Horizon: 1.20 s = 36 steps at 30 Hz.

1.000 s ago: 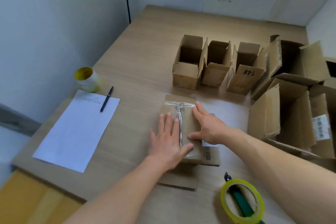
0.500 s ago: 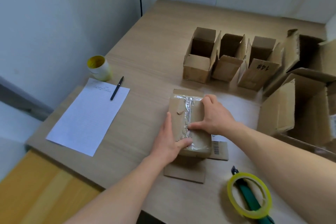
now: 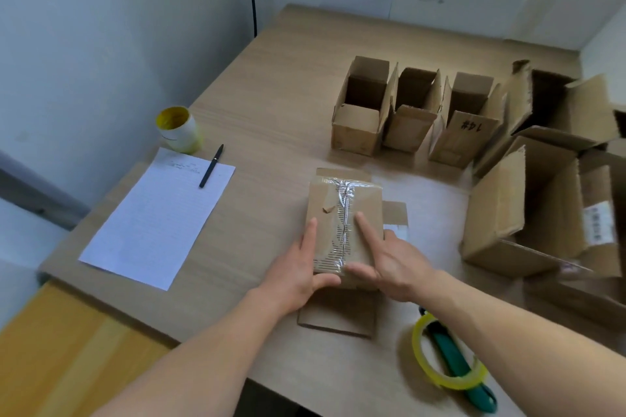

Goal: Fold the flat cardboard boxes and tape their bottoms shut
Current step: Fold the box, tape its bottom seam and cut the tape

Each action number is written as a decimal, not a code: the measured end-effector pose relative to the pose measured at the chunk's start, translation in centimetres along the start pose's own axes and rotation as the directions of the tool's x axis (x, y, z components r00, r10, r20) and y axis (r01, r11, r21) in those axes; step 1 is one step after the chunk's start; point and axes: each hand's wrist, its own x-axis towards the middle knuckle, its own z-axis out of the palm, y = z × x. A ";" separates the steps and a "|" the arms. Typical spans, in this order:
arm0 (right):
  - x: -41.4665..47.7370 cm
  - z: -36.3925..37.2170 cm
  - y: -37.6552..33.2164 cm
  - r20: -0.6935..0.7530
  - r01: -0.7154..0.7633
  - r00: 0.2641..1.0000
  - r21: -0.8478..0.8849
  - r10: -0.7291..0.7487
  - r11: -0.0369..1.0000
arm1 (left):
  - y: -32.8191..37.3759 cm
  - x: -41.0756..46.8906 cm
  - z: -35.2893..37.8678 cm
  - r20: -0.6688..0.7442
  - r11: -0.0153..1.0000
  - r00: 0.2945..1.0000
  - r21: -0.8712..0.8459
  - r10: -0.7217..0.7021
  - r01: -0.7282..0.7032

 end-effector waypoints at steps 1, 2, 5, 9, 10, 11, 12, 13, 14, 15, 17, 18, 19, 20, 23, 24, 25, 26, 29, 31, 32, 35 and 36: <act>-0.1 0.2 0.1 -0.001 -0.001 1.000 0.049 0.001 0.999 | 0.0 -0.1 -0.1 0.021 0.999 1.000 -0.040 -0.012 0.013; -0.3 0.4 0.2 -0.009 -0.010 1.000 0.114 0.011 0.993 | -0.1 -0.3 -0.2 0.051 0.993 0.998 -0.113 -0.034 0.039; -0.8 0.6 -0.2 -0.075 -0.129 0.984 0.345 0.164 0.930 | -0.2 -0.1 -1.3 0.042 0.928 0.990 -0.345 -0.133 0.139; -0.8 0.1 -1.6 -0.009 -0.248 0.957 0.496 0.290 0.832 | 0.6 1.3 -2.0 0.051 0.809 0.951 -0.514 -0.305 0.287; -0.9 -0.4 -2.1 -0.022 -0.251 0.950 0.534 0.310 0.807 | 0.8 1.4 -2.3 0.046 0.781 0.941 -0.545 -0.336 0.305; -1.1 -0.9 -2.5 -0.042 -0.247 0.943 0.573 0.329 0.781 | 1.1 1.4 -2.8 0.034 0.755 0.934 -0.578 -0.357 0.310; -1.3 -1.4 -2.8 -0.059 -0.235 0.938 0.616 0.341 0.752 | 1.5 1.2 -3.6 0.037 0.725 0.924 -0.608 -0.381 0.323; -1.5 -1.9 -3.1 -0.066 -0.222 0.934 0.662 0.350 0.716 | 2.0 0.8 -4.4 0.037 0.683 0.917 -0.655 -0.398 0.323; -1.8 -2.4 -3.3 -0.061 -0.211 0.932 0.709 0.356 0.673 | 2.5 0.4 -5.2 0.052 0.622 0.906 -0.711 -0.419 0.329; -2.1 -2.9 -3.5 -0.047 -0.205 0.931 0.752 0.362 0.626 | 2.9 0.1 -5.9 0.070 0.560 0.898 -0.760 -0.434 0.330; -2.8 -4.1 -4.2 -0.016 -0.184 0.936 0.829 0.352 0.527 | 3.3 -0.5 -7.6 0.086 0.482 0.896 -0.818 -0.436 0.314; -3.2 -4.8 -4.7 -0.013 -0.159 0.941 0.865 0.338 0.476 | 3.4 -0.9 -8.4 0.081 0.467 0.901 -0.834 -0.425 0.295; -3.6 -5.5 -5.3 -0.024 -0.122 0.946 0.899 0.324 0.421 | 3.4 -1.3 -9.3 0.052 0.452 0.912 -0.856 -0.407 0.250; -4.0 -6.3 -5.9 -0.046 -0.073 0.949 0.931 0.313 0.359 | 3.3 -1.5 -10.1 0.015 0.427 0.921 -0.883 -0.389 0.194; -5.0 -8.7 -7.0 -0.148 0.116 0.931 0.987 0.334 0.113 | 3.4 -1.7 -13.0 -0.101 0.302 0.943 -0.953 -0.319 0.000; -5.0 -9.4 -7.1 -0.165 0.161 0.925 0.986 0.341 0.041 | 3.7 -1.7 -14.0 -0.122 0.260 0.952 -0.965 -0.282 -0.047; -4.9 -10.0 -7.0 -0.169 0.183 0.921 0.983 0.351 -0.007 | 4.0 -1.7 -15.1 -0.138 0.226 0.961 -0.971 -0.240 -0.083; -4.9 -10.7 -7.0 -0.162 0.185 0.921 0.982 0.355 -0.032 | 4.2 -1.5 -15.9 -0.152 0.206 0.964 -0.973 -0.218 -0.107; -4.5 -10.9 -6.1 -0.087 0.083 0.935 0.996 0.344 0.027 | 4.0 -1.1 -16.3 -0.086 0.292 0.985 -0.956 -0.151 -0.039; -4.6 -10.0 -5.9 0.027 -0.058 0.949 0.994 0.315 0.089 | 3.6 -1.1 -14.7 0.044 0.438 0.986 -0.892 -0.162 0.112; -4.6 -9.2 -6.1 0.090 -0.133 0.949 0.983 0.302 0.125 | 3.3 -1.2 -13.4 0.105 0.480 0.980 -0.860 -0.167 0.174; -4.4 -6.4 -7.2 0.180 -0.290 0.915 0.915 0.361 0.280 | 3.3 -1.8 -9.7 0.072 0.681 0.973 -0.703 -0.219 0.205; -4.2 -5.5 -7.3 0.160 -0.301 0.909 0.891 0.385 0.339 | 3.3 -1.8 -8.8 -0.040 0.823 0.974 -0.543 -0.223 0.166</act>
